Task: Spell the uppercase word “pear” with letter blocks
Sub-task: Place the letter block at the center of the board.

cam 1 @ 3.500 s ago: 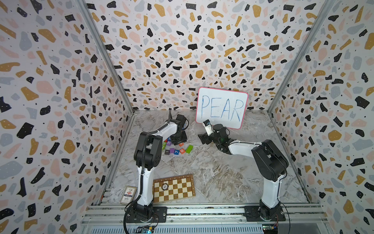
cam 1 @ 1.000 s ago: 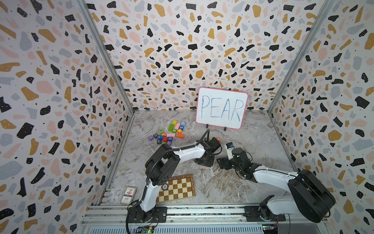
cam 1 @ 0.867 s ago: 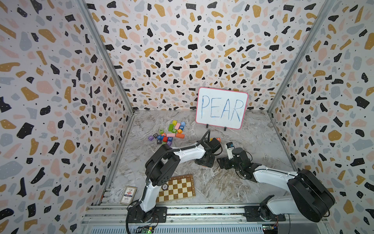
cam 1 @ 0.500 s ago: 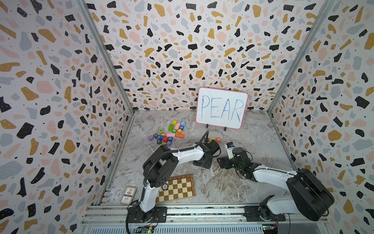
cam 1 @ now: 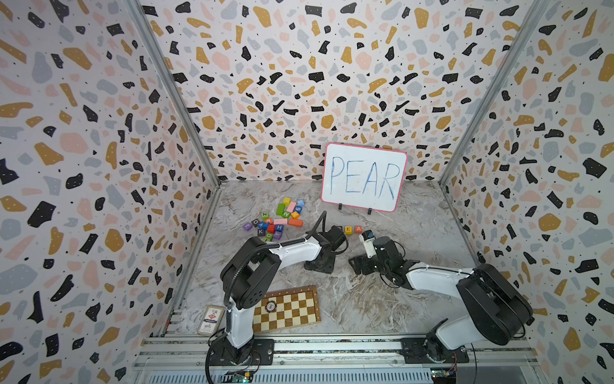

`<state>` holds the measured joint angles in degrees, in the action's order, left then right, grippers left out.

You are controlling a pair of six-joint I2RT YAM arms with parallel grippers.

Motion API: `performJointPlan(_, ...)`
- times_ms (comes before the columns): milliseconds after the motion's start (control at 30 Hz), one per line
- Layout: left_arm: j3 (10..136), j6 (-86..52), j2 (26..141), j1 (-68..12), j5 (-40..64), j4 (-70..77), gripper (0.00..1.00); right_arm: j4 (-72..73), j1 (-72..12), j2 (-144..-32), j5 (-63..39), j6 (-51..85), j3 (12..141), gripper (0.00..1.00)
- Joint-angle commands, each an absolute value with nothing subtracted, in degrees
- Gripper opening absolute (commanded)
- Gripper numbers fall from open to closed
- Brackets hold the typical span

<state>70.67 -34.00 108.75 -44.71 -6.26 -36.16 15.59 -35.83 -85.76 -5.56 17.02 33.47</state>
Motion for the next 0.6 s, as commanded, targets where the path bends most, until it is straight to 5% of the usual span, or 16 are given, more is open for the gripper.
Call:
performJointPlan(0, 69.15, -35.21, 105.56, -44.44, -4.52, -36.47, 0.53, 11.03, -38.13, -86.23, -4.74, 12.95, 36.38, 0.87)
performJointPlan(567, 51.65, -41.86, 87.85, -32.93, 9.6, -29.92, 0.65, 6.68, -49.75, -103.1, 7.49, 3.51, 48.55, 0.83)
